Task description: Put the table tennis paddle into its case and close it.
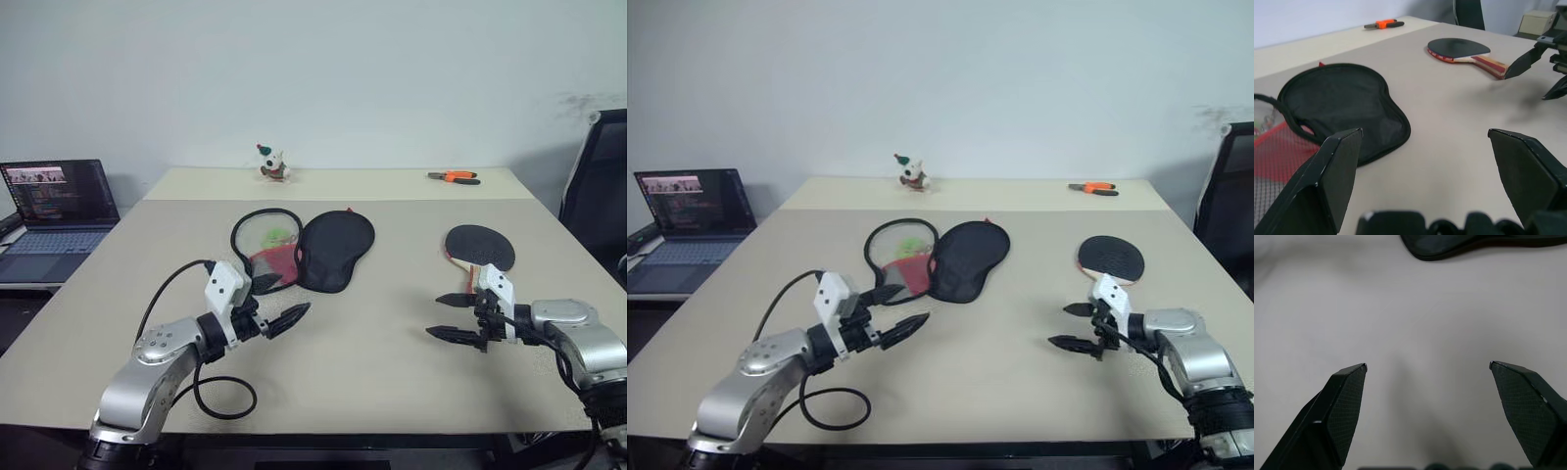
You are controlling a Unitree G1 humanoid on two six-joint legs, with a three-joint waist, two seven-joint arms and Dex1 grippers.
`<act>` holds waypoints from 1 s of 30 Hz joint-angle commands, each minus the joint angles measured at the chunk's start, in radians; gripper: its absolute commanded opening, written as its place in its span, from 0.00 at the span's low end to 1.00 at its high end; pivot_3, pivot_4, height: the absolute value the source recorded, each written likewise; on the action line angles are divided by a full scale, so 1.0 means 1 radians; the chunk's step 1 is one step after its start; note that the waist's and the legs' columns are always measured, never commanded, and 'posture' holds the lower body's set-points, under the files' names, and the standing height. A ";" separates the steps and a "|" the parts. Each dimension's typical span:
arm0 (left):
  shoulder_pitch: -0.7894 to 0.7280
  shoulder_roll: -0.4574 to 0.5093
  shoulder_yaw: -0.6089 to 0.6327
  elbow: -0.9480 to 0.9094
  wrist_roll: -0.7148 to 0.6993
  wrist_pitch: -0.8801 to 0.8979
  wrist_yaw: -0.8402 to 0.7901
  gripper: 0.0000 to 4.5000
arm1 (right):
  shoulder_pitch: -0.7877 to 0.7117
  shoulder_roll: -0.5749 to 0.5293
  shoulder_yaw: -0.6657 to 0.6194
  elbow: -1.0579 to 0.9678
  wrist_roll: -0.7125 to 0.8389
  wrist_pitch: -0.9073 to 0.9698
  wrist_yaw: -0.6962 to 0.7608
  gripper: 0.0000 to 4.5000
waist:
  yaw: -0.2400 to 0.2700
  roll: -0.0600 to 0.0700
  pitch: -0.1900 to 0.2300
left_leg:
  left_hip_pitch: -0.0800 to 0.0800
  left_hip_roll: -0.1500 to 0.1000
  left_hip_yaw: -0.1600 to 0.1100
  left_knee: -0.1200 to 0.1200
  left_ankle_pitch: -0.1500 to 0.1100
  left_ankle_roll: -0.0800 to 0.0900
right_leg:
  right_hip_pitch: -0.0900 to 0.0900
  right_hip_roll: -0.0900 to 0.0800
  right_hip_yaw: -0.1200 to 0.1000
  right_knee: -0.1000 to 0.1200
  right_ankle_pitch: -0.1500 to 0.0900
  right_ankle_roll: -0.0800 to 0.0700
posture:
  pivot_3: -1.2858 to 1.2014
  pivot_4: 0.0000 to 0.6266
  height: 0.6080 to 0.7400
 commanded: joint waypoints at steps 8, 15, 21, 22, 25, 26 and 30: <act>0.052 0.047 0.076 -0.058 -0.057 0.011 -0.060 1.00 | 0.048 -0.013 -0.042 -0.214 0.087 0.130 -0.053 0.99 | 0.001 0.000 0.000 | 0.000 0.000 0.000 0.000 0.000 0.000 | 0.000 0.000 0.000 0.000 0.000 0.000 | 0.52 0.24 1.00; 0.221 0.117 0.220 -0.139 -0.107 0.026 -0.080 1.00 | 0.072 0.012 -0.032 -0.237 0.100 0.127 -0.081 0.99 | 0.000 0.000 0.000 | 0.000 0.000 0.000 0.000 0.000 0.000 | 0.000 0.000 0.000 0.000 0.000 0.000 | 0.52 0.24 1.00; 0.313 0.128 0.336 -0.200 -0.137 0.041 -0.052 1.00 | 0.063 0.053 -0.007 -0.233 0.084 0.114 -0.105 0.99 | 0.001 -0.001 0.000 | 0.000 0.000 0.000 0.000 0.000 0.000 | 0.000 0.000 0.000 0.000 0.000 0.001 | 0.52 0.24 1.00; 0.316 0.133 0.348 -0.202 -0.147 0.048 -0.052 1.00 | 0.052 0.063 -0.015 -0.234 0.095 0.122 -0.114 0.99 | 0.001 -0.001 0.000 | 0.000 0.000 0.000 0.000 0.000 0.000 | 0.000 0.000 0.000 0.000 0.000 0.001 | 0.52 0.24 1.00; 0.323 0.144 0.351 -0.187 -0.135 0.040 -0.060 1.00 | 0.030 0.079 -0.018 -0.230 0.111 0.134 -0.117 0.99 | 0.001 -0.001 0.000 | 0.000 0.000 0.000 0.000 0.000 0.000 | 0.000 0.000 0.000 0.000 0.000 0.001 | 0.52 0.24 1.00; 0.317 0.144 0.350 -0.192 -0.140 0.044 -0.053 1.00 | 0.023 0.081 -0.012 -0.227 0.113 0.135 -0.110 0.99 | 0.001 -0.001 0.000 | 0.000 0.000 0.000 0.000 0.000 0.000 | 0.000 0.000 0.000 0.000 0.001 0.000 | 0.52 0.24 1.00; 0.302 0.136 0.358 -0.199 -0.151 0.045 -0.027 1.00 | 0.000 0.095 0.012 -0.206 0.108 0.124 -0.109 0.99 | 0.001 -0.001 0.000 | 0.000 0.000 0.000 0.000 0.000 0.000 | 0.000 0.000 0.000 -0.001 0.001 0.000 | 0.52 0.24 1.00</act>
